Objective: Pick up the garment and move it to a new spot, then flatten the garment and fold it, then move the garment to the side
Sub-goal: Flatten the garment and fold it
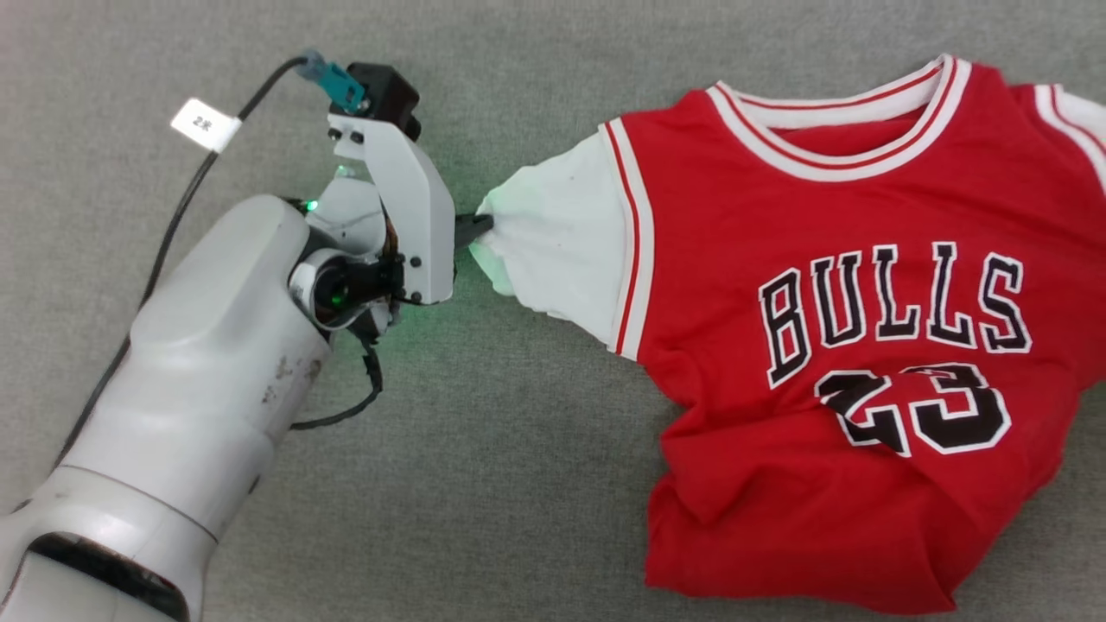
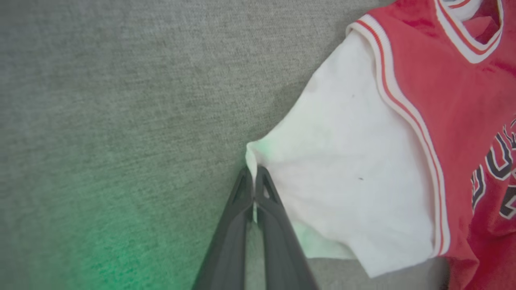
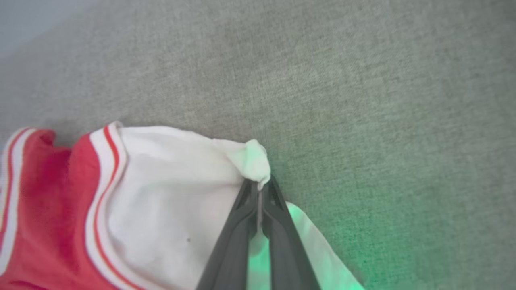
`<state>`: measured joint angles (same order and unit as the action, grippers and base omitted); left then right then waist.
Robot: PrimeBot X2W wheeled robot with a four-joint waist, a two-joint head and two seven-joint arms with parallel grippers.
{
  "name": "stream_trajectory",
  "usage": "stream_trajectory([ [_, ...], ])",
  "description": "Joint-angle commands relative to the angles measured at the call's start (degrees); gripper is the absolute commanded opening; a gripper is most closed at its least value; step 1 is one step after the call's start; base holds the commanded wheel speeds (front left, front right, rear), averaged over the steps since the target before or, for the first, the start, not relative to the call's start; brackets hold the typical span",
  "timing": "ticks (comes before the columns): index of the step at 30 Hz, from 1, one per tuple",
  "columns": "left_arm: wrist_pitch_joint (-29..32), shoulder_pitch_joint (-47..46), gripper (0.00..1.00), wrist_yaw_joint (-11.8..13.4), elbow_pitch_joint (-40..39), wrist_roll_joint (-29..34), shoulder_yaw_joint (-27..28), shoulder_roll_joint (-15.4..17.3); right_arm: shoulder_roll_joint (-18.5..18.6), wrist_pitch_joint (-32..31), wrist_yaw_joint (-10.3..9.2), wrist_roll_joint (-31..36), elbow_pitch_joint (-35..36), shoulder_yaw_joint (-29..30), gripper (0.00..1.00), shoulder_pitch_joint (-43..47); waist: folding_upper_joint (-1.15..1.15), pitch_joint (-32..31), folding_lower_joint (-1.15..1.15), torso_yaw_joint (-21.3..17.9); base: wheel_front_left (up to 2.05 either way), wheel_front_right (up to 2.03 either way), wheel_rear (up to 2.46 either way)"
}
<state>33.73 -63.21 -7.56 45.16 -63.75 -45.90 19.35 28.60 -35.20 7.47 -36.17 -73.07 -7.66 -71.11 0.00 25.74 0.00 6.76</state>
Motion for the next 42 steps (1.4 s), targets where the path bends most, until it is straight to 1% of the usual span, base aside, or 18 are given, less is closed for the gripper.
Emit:
stream_trajectory([
  [1,0.6,1.5,0.0,0.3,0.9,0.0,-1.0,0.2,-1.9,-0.8,0.04,-0.1,-1.5,-0.3,0.0,2.7,0.0,-1.3,0.0,-0.3,0.0,0.0,0.0],
  [7,-1.1,-4.3,0.0,0.2,1.3,0.1,-0.8,1.3,-3.5,2.3,0.03,-0.2,-0.1,0.7,0.0,-0.3,0.0,-6.5,0.0,-1.2,0.0,0.0,0.0],
  [10,-2.7,-7.5,0.0,0.2,2.3,1.4,-0.9,1.9,-5.6,3.4,0.03,-1.0,2.4,0.5,0.0,-1.4,0.0,-9.7,0.0,-1.9,0.0,0.0,0.0],
  [18,-7.0,-16.5,0.0,0.2,4.0,3.4,0.3,2.5,-8.5,5.5,0.03,-2.5,12.2,-2.9,0.0,-3.3,0.0,-16.8,0.0,-3.9,0.0,0.0,0.0],
  [24,-11.3,-21.2,0.0,0.2,4.4,4.5,0.9,3.3,-9.8,7.9,0.03,-4.1,19.5,-5.6,0.0,-4.6,0.0,-21.1,0.0,-4.7,0.0,0.0,0.0],
  [29,-14.6,-24.3,0.0,0.2,3.6,4.0,1.8,4.6,-9.5,11.1,0.03,-5.4,23.9,-6.7,0.0,-6.0,0.0,-23.6,0.0,-4.9,0.0,0.0,0.0],
  [34,-14.8,-27.2,0.0,0.2,2.9,2.8,2.6,5.7,-8.9,13.5,0.03,-7.1,26.2,-6.1,0.0,-7.2,0.0,-24.8,0.0,-4.6,0.0,0.0,0.0],
  [38,-14.6,-28.5,0.0,0.2,2.0,2.3,2.4,6.1,-8.0,14.2,0.03,-7.9,27.1,-6.0,0.0,-8.0,0.0,-24.3,0.0,-4.1,0.0,0.0,0.0],
  [42,-14.6,-29.8,0.0,0.2,1.4,2.5,2.3,7.1,-7.0,14.6,0.03,-7.9,27.7,-6.2,0.0,-8.7,0.0,-21.9,0.0,-3.7,0.0,0.0,0.0],
])
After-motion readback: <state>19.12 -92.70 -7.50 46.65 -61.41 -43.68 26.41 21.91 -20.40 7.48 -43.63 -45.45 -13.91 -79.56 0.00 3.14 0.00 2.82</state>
